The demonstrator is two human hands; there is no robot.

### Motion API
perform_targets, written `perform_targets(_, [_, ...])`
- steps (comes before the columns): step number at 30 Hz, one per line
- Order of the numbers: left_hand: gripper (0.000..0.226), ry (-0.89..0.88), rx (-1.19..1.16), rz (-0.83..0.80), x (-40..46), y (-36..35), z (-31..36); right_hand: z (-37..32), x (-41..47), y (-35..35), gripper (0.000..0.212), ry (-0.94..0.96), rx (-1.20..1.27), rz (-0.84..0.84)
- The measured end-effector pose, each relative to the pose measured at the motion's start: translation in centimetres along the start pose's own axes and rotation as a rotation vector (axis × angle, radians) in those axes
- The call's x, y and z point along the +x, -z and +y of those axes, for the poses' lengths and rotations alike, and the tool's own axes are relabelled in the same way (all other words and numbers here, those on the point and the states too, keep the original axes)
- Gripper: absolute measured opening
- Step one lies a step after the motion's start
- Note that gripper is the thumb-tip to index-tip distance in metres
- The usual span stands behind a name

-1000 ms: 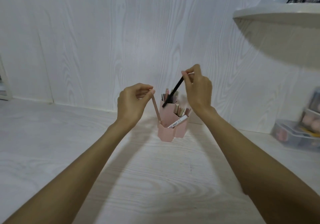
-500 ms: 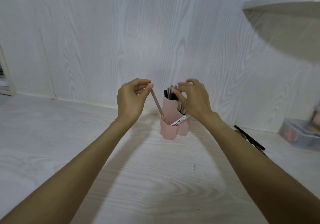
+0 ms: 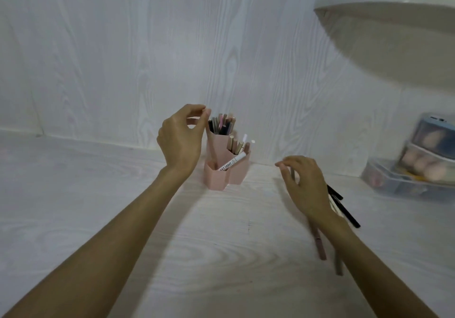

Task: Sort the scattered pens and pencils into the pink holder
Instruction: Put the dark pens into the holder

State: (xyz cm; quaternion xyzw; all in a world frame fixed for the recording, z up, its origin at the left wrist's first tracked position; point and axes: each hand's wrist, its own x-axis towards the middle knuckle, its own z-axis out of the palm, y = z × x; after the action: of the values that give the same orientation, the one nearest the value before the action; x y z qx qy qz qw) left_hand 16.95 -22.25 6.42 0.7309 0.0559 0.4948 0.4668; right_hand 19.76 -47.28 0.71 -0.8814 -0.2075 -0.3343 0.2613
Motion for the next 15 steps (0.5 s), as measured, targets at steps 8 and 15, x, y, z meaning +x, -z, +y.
perform_targets(8, [0.025, -0.002, 0.303, -0.151, -2.5, -1.2, -2.6, 3.6, -5.2, 2.0, 0.013, -0.311, 0.033, -0.139])
perform_targets(15, [0.021, 0.007, 0.500, -0.347, -0.3, -2.6, -2.1, 3.4, -5.0, 2.1, 0.020, -0.375, 0.149, -0.260])
